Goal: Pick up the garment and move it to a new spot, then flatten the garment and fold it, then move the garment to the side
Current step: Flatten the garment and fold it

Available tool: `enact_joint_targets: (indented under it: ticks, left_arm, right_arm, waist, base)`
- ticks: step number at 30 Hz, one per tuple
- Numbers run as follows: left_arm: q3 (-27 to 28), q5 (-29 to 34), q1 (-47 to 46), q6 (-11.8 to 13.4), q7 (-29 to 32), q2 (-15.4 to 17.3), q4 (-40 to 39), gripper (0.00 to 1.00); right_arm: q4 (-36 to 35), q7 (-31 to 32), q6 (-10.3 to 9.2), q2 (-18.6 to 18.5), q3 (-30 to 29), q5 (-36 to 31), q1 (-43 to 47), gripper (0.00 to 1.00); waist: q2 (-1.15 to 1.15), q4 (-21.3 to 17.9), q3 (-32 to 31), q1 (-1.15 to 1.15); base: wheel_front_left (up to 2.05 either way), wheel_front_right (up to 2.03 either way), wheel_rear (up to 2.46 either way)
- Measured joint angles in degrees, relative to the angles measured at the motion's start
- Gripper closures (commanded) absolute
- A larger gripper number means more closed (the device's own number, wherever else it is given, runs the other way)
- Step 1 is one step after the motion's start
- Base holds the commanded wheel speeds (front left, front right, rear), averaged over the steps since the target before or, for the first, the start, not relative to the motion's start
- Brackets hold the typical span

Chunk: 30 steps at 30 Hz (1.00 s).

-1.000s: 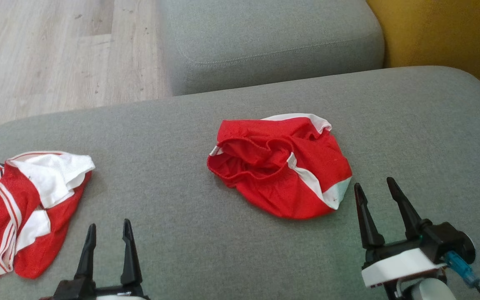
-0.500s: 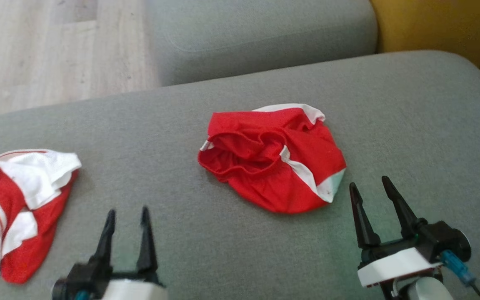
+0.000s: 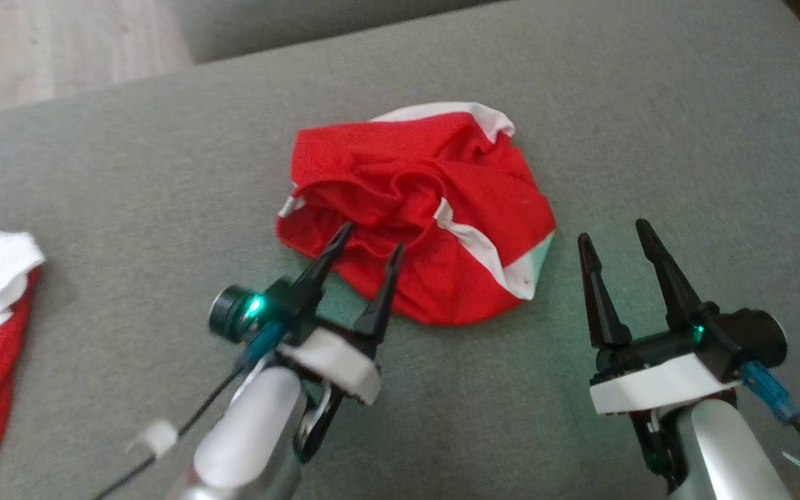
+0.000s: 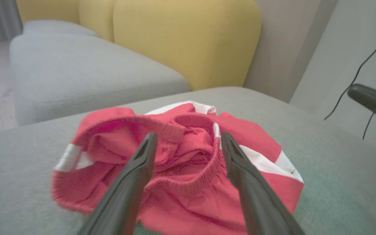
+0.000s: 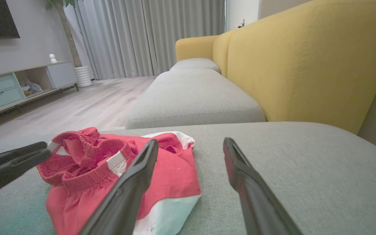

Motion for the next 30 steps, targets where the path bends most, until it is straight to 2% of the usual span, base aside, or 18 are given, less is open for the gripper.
enact_joint_targets:
  ticks: [6,11,14,19,20,21,22,27,30]
  left_arm:
    - [-6.42,-2.89,-8.26,0.27,5.38,-0.03,5.75,0.0]
    - [-9.72,-5.09,-11.89,2.24,9.13,-0.11,9.23,0.0]
    - [-10.53,-6.09,-13.21,3.75,9.59,-0.07,10.91,0.0]
    - [-11.28,-7.4,-14.15,4.76,8.92,-0.09,12.32,0.02]
    - [-11.55,-7.87,-14.18,4.77,8.9,-0.09,12.45,0.44]
    - [-11.9,-8.08,-14.21,4.77,8.49,-0.05,12.46,0.67]
    - [-12.26,-8.11,-14.25,4.77,7.9,-0.05,12.44,1.0]
    - [-14.92,-9.26,-14.88,3.54,6.82,-0.01,10.04,1.0]
    - [-16.46,-11.87,-17.0,2.18,5.22,-0.02,4.63,1.0]
  right_arm:
    - [-0.13,0.0,0.0,0.0,0.52,0.48,-1.19,0.0]
    - [-0.31,0.0,0.0,0.0,0.54,0.82,-1.36,0.0]
    - [-0.33,0.0,0.0,0.0,0.57,1.09,-1.52,0.0]
    - [-0.4,0.0,0.0,0.0,0.3,1.58,-1.59,0.0]
    - [-0.38,0.0,0.0,0.0,0.19,1.58,-1.59,0.0]
    - [-0.38,0.0,0.0,0.0,0.13,1.58,-1.59,0.0]
    - [-0.38,0.0,0.0,0.0,0.13,1.58,-1.58,0.0]
    - [-0.37,0.0,0.0,0.0,0.09,1.68,-1.48,0.0]
    - [-0.31,0.0,0.0,0.0,0.09,2.09,-1.13,0.0]
  waist:
    - [0.0,-3.13,3.07,-0.01]
    - [0.0,-5.62,4.5,-0.02]
    - [0.0,-6.96,5.04,-0.02]
    - [0.0,-8.56,5.31,-0.02]
    - [0.0,-8.68,5.2,-0.02]
    - [0.0,-8.78,5.06,-0.03]
    - [0.0,-8.87,4.91,-0.03]
    - [0.0,-9.04,4.06,-0.03]
    - [0.0,-8.63,3.14,-0.03]
  base:
    - [0.0,0.0,0.0]
    - [0.0,0.0,0.0]
    - [0.0,0.0,0.0]
    - [0.0,0.0,0.0]
    - [0.0,0.0,0.0]
    - [0.0,0.0,0.0]
    - [0.0,0.0,0.0]
    - [0.0,0.0,0.0]
    - [0.0,0.0,0.0]
